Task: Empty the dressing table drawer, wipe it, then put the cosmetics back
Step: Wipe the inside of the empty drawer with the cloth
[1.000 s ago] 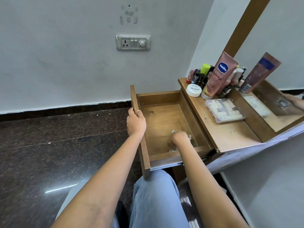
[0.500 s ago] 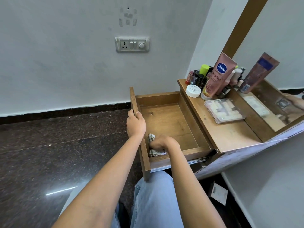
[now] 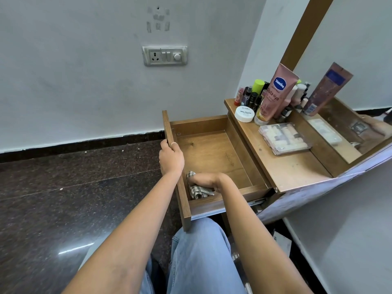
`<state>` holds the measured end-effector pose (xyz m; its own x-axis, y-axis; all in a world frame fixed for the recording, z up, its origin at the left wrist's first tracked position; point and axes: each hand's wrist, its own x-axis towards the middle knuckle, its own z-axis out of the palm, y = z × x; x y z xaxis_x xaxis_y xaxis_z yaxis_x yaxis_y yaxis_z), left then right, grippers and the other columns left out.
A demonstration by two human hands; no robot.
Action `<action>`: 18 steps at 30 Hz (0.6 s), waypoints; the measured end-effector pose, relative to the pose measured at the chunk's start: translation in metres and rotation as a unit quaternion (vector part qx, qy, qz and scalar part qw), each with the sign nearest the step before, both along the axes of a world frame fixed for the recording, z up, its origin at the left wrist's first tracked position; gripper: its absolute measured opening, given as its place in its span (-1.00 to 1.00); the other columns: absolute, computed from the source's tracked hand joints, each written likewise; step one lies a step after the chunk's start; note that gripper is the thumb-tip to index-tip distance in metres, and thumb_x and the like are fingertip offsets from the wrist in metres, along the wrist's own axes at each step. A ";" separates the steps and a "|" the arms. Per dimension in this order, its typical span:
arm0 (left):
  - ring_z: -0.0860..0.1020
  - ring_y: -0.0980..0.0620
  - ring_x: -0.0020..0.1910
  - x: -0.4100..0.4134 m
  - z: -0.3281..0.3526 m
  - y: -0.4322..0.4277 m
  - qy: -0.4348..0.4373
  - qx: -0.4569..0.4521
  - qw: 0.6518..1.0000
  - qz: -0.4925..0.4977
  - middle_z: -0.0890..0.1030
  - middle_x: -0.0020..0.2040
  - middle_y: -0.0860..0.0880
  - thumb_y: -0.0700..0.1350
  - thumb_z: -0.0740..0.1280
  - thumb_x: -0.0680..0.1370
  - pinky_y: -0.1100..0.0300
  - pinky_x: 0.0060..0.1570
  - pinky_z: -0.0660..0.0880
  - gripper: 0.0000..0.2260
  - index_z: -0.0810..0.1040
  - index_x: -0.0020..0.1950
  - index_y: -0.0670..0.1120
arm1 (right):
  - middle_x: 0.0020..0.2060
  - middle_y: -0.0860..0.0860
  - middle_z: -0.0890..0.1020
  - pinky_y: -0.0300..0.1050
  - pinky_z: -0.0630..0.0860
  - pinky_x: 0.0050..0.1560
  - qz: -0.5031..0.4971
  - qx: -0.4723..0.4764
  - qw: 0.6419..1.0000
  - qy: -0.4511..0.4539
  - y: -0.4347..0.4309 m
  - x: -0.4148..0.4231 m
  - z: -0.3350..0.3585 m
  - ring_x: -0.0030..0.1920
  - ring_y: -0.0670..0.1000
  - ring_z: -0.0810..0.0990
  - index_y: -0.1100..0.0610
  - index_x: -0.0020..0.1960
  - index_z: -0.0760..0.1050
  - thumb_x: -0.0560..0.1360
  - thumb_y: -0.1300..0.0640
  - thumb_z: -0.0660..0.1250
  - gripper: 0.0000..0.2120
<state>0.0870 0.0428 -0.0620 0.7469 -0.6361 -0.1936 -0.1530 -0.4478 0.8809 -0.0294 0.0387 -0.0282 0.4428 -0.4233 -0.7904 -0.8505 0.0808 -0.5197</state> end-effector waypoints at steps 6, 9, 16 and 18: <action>0.53 -0.18 0.08 -0.001 0.002 0.001 0.003 0.000 1.000 0.000 0.52 0.20 -0.17 0.00 -0.03 0.66 -0.09 0.02 0.51 -0.58 0.19 0.51 -0.07 | -0.55 -0.01 0.54 -0.36 0.33 -0.62 0.018 0.030 0.999 -0.019 -0.006 -0.005 0.006 -0.62 -0.12 0.45 0.18 -0.32 0.41 0.54 0.24 0.06 -0.71; 0.52 -0.17 0.10 0.000 0.002 0.001 0.007 -0.004 1.000 -0.003 0.51 0.23 -0.17 0.00 -0.03 0.66 -0.06 0.02 0.49 -0.57 0.18 0.52 -0.06 | -0.39 0.04 0.59 -0.31 0.45 -0.48 0.029 0.049 0.998 -0.031 -0.017 -0.014 0.014 -0.45 -0.08 0.55 0.22 -0.20 0.43 0.56 0.21 0.08 -0.77; 0.50 -0.15 0.16 -0.001 -0.001 0.001 0.011 -0.009 1.000 -0.004 0.48 0.28 -0.17 0.01 -0.02 0.67 0.03 -0.03 0.42 -0.57 0.17 0.52 -0.06 | -0.26 0.16 0.63 -0.12 0.58 -0.34 -0.263 0.047 0.936 -0.227 -0.064 -0.035 0.033 -0.34 0.03 0.62 0.32 -0.03 0.44 0.55 0.27 0.15 -0.86; 0.50 -0.15 0.16 -0.001 -0.001 0.001 0.015 -0.012 1.000 -0.004 0.48 0.29 -0.16 0.02 -0.02 0.67 -0.01 0.03 0.47 -0.57 0.17 0.53 -0.06 | -0.13 0.19 0.63 -0.01 0.61 -0.16 -0.266 -0.084 0.943 -0.180 -0.080 -0.018 0.025 -0.23 0.10 0.64 0.35 0.07 0.44 0.55 0.29 0.15 -0.82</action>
<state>0.0861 0.0442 -0.0626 0.7362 -0.6462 -0.2011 -0.1287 -0.4255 0.8958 -0.0470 -0.0410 -0.0031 0.3591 -0.7679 -0.5304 -0.4781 0.3368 -0.8112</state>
